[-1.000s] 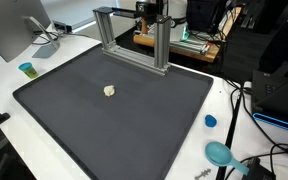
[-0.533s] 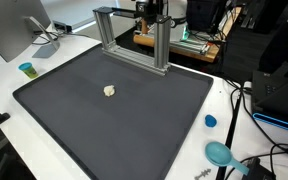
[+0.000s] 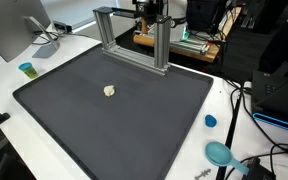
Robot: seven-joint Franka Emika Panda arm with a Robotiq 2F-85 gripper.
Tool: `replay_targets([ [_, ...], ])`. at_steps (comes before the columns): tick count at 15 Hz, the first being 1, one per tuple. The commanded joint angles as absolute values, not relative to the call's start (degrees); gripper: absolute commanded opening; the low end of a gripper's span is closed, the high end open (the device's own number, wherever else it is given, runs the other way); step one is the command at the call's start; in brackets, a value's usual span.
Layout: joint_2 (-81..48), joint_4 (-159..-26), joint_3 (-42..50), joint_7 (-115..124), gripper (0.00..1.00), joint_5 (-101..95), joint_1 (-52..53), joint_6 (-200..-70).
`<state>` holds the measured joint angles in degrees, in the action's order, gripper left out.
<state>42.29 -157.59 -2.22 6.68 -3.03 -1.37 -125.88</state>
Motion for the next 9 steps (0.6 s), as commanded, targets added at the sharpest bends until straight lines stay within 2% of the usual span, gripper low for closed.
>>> replay_targets([
  [1,42.3,-157.5,-2.1,6.0,0.91,-2.1,-0.8,-124.0],
  [3,42.3,-157.5,-2.0,6.0,0.82,-2.1,-0.8,-123.6],
  [5,42.1,-157.5,-1.9,5.9,0.81,-2.0,-0.8,-123.7],
  [8,41.9,-157.5,-2.1,6.0,0.63,-2.0,-0.6,-123.7],
  [9,42.0,-157.5,-2.2,6.1,0.46,-2.0,-0.6,-123.6],
])
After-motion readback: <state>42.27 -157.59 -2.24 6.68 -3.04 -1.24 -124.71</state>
